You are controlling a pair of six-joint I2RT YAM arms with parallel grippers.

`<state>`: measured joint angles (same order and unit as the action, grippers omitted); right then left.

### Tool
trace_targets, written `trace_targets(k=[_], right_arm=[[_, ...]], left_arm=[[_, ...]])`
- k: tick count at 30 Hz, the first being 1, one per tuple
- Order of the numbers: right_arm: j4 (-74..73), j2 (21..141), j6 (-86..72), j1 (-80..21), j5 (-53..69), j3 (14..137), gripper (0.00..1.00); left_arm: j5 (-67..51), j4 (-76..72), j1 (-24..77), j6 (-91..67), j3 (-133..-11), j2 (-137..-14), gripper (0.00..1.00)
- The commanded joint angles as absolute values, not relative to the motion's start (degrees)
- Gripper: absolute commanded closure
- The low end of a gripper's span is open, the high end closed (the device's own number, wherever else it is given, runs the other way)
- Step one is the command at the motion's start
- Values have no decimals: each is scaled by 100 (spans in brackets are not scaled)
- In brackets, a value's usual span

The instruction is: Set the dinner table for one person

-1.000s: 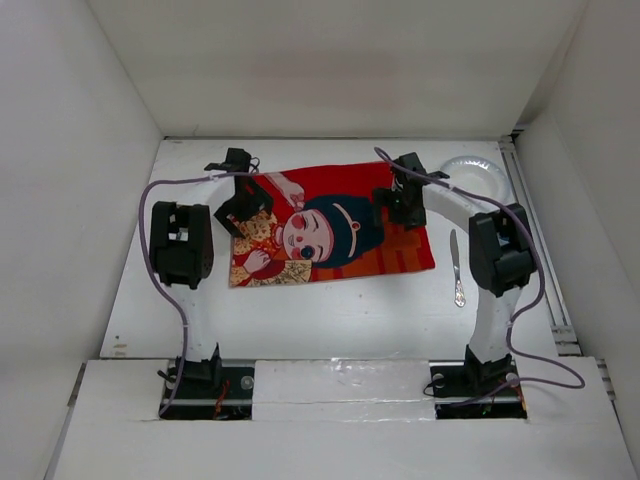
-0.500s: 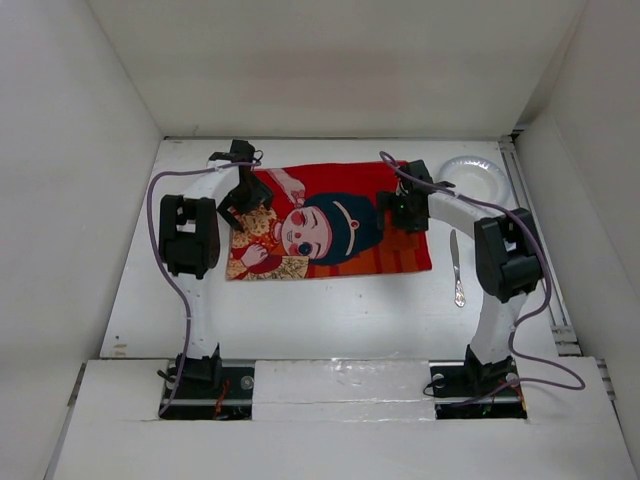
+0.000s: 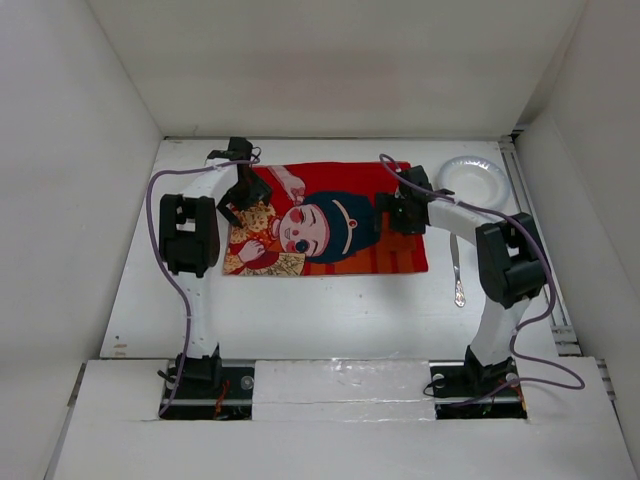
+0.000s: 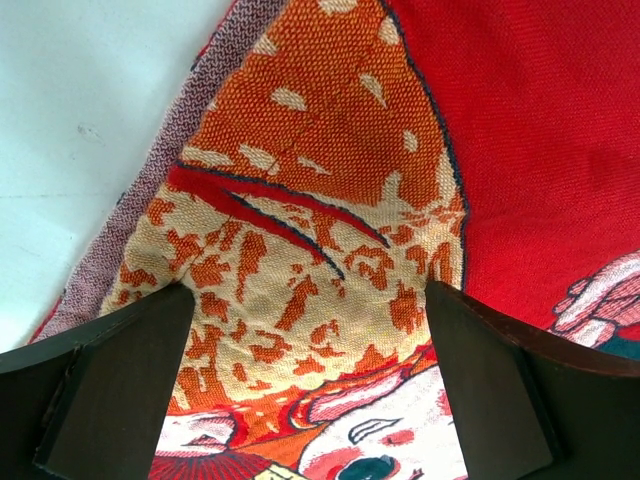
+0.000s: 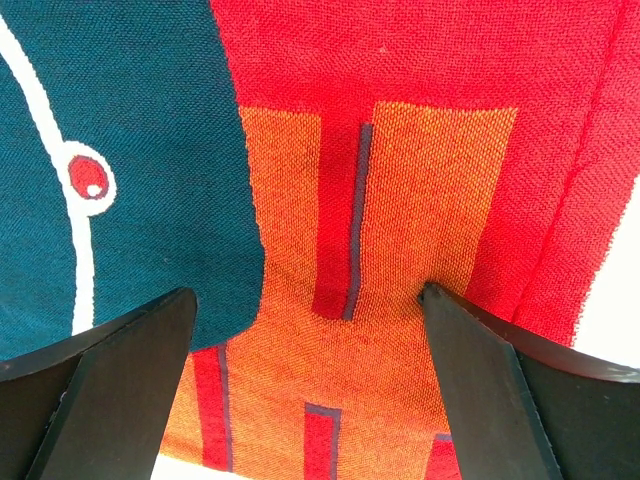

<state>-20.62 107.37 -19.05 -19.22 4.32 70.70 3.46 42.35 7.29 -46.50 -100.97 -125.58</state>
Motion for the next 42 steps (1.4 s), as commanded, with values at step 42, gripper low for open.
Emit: trace_targets(k=[42], right_arm=[[-2706, 9695, -1802, -1574, 1029, 8067, 0]], left_arm=[[62, 4017, 668, -4351, -10100, -10838, 0]])
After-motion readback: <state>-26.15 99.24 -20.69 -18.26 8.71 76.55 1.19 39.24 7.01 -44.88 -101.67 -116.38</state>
